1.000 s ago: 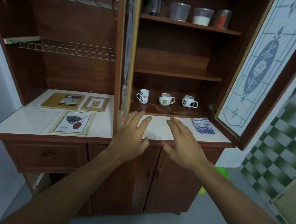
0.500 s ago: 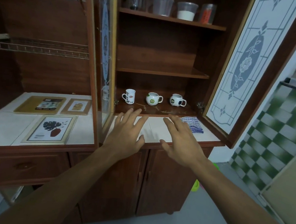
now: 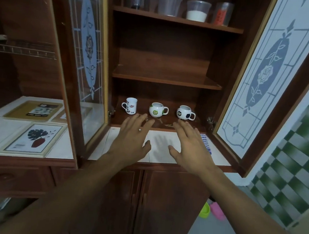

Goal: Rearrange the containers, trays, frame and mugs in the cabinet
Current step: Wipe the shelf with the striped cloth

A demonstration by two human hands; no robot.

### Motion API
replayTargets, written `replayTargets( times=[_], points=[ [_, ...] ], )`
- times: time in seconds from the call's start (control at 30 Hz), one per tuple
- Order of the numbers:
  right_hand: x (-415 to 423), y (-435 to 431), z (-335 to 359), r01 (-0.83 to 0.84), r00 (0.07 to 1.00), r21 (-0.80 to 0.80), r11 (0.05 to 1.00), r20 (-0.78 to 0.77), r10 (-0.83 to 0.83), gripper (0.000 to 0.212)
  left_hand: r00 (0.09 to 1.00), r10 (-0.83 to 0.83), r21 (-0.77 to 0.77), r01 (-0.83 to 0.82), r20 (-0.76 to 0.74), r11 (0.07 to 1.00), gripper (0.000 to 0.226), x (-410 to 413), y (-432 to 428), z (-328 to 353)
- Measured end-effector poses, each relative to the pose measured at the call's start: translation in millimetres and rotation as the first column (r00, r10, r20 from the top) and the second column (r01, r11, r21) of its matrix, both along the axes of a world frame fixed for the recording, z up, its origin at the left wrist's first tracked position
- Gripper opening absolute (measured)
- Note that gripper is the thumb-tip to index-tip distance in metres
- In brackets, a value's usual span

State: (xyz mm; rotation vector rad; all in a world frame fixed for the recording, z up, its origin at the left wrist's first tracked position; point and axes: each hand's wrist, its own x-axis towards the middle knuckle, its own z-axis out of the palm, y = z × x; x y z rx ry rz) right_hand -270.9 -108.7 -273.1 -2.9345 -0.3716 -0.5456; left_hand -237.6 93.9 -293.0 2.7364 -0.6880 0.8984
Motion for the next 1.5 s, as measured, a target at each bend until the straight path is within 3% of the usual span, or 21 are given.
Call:
replayTargets(
  times=[0.87, 1.13, 1.5],
  points=[
    [140, -58, -11, -0.061, 0.997, 0.032, 0.998, 0.052, 0.059, 0.07, 1.0, -0.003, -0.022, 0.003, -0.025, 1.0, 0.069, 129, -61, -9],
    [205, -78, -14, -0.164, 0.985, 0.047, 0.985, 0.064, 0.161, 0.069, 0.997, 0.073, -0.06, -0.071, 0.024, 0.996, 0.058, 179, -71, -10],
    [260, -96, -49, -0.153, 0.987, 0.098, 0.983, 0.059, 0.148, 0.066, 0.998, 0.057, -0.057, -0.058, -0.021, 0.997, 0.058, 236, -88, -33]
  ],
)
